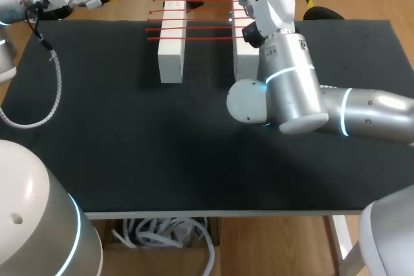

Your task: Grab the tape and strap the tape.

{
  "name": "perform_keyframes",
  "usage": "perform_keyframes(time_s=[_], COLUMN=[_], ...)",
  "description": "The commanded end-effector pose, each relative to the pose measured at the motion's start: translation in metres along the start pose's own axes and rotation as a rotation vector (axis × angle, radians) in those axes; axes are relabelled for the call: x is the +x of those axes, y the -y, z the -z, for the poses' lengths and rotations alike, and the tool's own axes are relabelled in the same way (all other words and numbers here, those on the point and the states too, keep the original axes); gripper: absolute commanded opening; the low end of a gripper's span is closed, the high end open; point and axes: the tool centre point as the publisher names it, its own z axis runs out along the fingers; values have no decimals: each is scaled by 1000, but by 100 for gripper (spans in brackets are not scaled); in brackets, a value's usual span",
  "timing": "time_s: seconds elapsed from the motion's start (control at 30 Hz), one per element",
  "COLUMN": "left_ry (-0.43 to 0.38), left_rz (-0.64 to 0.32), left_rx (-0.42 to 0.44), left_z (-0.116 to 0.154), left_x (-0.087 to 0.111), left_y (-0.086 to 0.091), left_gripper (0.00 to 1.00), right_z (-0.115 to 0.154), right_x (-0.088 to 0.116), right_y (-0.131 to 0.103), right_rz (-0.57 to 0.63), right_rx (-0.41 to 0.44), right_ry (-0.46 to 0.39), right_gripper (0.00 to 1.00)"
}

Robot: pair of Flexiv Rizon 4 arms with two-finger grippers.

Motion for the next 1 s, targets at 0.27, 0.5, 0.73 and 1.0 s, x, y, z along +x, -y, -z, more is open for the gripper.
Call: perform_keyframes(time_s=[0.27, 0.5, 0.73, 1.0], left_ry=[0, -119, -152, -91], left_rz=[-1, 108, 232, 341], left_rx=[1, -52, -173, -383], left_z=[0, -12, -23, -26], left_x=[0, -4, -2, 6], left_y=[0, 18, 27, 31], left_gripper=[0, 0, 0, 0], right_z=[0, 0, 0, 0], right_x=[0, 0, 0, 0], right_y=[-6, -6, -6, -6], right_rz=[1, 1, 1, 1], right_rx=[19, 19, 19, 19], right_ry=[-1, -1, -1, -1], right_gripper=[0, 0, 0, 0])
